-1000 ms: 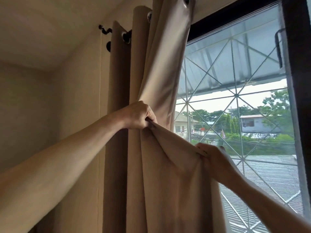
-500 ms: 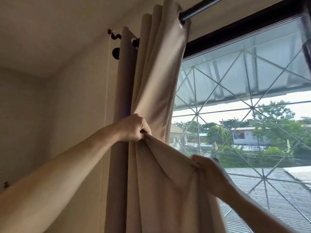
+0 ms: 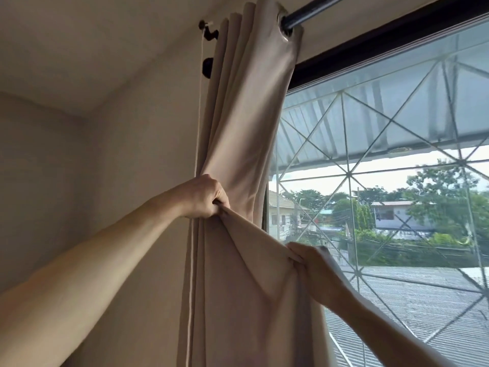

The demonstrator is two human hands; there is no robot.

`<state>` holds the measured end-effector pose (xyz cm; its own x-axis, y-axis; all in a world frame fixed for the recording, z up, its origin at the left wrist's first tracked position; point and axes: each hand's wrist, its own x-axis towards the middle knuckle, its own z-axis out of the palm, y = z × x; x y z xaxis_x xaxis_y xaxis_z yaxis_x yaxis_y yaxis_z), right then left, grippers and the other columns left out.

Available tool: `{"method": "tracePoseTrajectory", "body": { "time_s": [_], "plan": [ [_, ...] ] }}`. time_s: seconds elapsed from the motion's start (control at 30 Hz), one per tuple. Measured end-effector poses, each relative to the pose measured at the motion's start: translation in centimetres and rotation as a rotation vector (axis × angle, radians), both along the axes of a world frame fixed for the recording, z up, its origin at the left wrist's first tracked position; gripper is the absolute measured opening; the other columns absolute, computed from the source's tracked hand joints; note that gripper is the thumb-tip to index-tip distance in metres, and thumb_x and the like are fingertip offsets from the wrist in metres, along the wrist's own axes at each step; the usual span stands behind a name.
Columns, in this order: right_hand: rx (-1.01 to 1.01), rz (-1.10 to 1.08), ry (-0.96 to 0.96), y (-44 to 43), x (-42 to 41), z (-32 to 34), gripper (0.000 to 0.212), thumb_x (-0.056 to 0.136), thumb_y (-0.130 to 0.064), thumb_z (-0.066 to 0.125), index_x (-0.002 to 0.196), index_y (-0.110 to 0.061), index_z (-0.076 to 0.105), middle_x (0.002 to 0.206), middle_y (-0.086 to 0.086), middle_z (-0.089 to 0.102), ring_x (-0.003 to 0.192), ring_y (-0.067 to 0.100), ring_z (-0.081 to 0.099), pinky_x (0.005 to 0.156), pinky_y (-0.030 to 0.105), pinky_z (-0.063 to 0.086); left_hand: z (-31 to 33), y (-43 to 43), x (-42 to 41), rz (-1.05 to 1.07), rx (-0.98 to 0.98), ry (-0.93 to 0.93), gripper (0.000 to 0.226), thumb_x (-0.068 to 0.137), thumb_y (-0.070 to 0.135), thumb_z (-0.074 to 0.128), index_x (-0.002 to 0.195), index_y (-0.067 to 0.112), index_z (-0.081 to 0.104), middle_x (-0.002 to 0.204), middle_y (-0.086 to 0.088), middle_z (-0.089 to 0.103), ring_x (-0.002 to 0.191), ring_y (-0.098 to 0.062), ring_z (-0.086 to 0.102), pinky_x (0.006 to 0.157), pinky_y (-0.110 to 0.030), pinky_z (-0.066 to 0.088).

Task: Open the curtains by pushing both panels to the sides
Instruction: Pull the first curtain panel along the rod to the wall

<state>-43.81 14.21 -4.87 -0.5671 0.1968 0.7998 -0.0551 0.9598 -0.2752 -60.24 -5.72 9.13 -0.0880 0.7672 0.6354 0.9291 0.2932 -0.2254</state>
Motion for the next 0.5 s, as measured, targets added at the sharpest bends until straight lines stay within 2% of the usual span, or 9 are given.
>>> {"method": "tracePoseTrajectory", "body": {
  "time_s": [0.03,0.07,0.13,0.2,0.3,0.37,0.43,0.5],
  "plan": [
    [-0.027,0.019,-0.010,-0.2,-0.8,-0.1,0.037,0.075,-0.037,0.033,0.083,-0.013,0.059,0.070,-0.003,0.056,0.069,0.014,0.053,0.068,0.034,0.044,0.0,-0.2,-0.5,0.011,-0.001,0.000,0.030,0.073,0.004,0.065,0.090,0.023,0.080,0.084,0.008,0.079,0.078,0.000,0.068,0.073,-0.019,0.052],
    [-0.033,0.027,-0.010,-0.4,-1.5,-0.2,0.034,0.077,-0.035,0.034,0.083,-0.012,0.059,0.071,-0.001,0.056,0.068,0.016,0.053,0.067,0.034,0.044,0.0,-0.4,-1.0,0.019,-0.002,0.001,0.030,0.072,0.003,0.065,0.090,0.023,0.080,0.084,0.008,0.079,0.079,-0.001,0.068,0.074,-0.020,0.052],
    [-0.027,0.018,0.003,-1.1,-2.3,-0.3,0.013,0.079,-0.013,0.047,0.068,-0.007,0.051,0.059,-0.001,0.043,0.055,0.006,0.040,0.052,0.030,0.032,0.1,-0.7,-2.0,0.035,0.003,0.008,0.032,0.071,0.003,0.064,0.089,0.024,0.080,0.084,0.009,0.079,0.079,-0.002,0.069,0.075,-0.024,0.053],
    [-0.014,0.015,0.011,-1.6,-2.9,-0.6,0.013,0.074,0.000,0.050,0.065,-0.005,0.043,0.054,-0.003,0.033,0.049,0.003,0.030,0.047,0.031,0.023,0.1,-0.8,-2.7,0.047,0.005,0.024,0.033,0.070,0.003,0.063,0.089,0.025,0.080,0.083,0.010,0.078,0.077,-0.001,0.068,0.073,-0.024,0.054],
    [0.017,-0.007,0.003,-1.5,-3.7,-1.5,0.012,0.076,0.000,0.049,0.068,-0.008,0.044,0.056,-0.005,0.037,0.051,0.002,0.032,0.049,0.030,0.028,0.0,-0.6,-3.1,0.041,-0.020,0.039,0.036,0.069,0.002,0.062,0.089,0.027,0.080,0.081,0.010,0.078,0.072,0.005,0.063,0.066,-0.012,0.049],
    [-0.029,-0.011,-0.028,-1.4,-4.1,-2.1,0.014,0.083,-0.003,0.050,0.074,-0.011,0.057,0.065,-0.006,0.047,0.058,0.003,0.039,0.057,0.030,0.038,-0.2,-0.3,-2.9,0.030,-0.037,0.050,0.036,0.070,0.001,0.062,0.090,0.025,0.080,0.081,0.009,0.078,0.075,0.008,0.058,0.061,-0.004,0.040],
    [-0.059,-0.001,-0.015,-1.3,-4.2,-2.8,0.010,0.082,-0.003,0.053,0.073,-0.006,0.056,0.062,-0.004,0.046,0.054,0.001,0.036,0.055,0.029,0.035,-0.4,0.0,-2.6,0.021,-0.062,0.048,0.034,0.071,0.002,0.064,0.091,0.025,0.080,0.082,0.009,0.078,0.074,0.007,0.059,0.061,-0.005,0.040],
    [-0.013,-0.030,-0.011,-1.2,-4.0,-3.3,0.008,0.077,-0.005,0.055,0.072,-0.006,0.049,0.056,-0.002,0.042,0.049,0.004,0.035,0.050,0.029,0.029,-0.6,0.3,-2.2,0.024,-0.098,0.015,0.028,0.072,0.007,0.071,0.090,0.027,0.080,0.078,0.010,0.077,0.068,0.002,0.062,0.063,-0.013,0.045]
  ]
}}
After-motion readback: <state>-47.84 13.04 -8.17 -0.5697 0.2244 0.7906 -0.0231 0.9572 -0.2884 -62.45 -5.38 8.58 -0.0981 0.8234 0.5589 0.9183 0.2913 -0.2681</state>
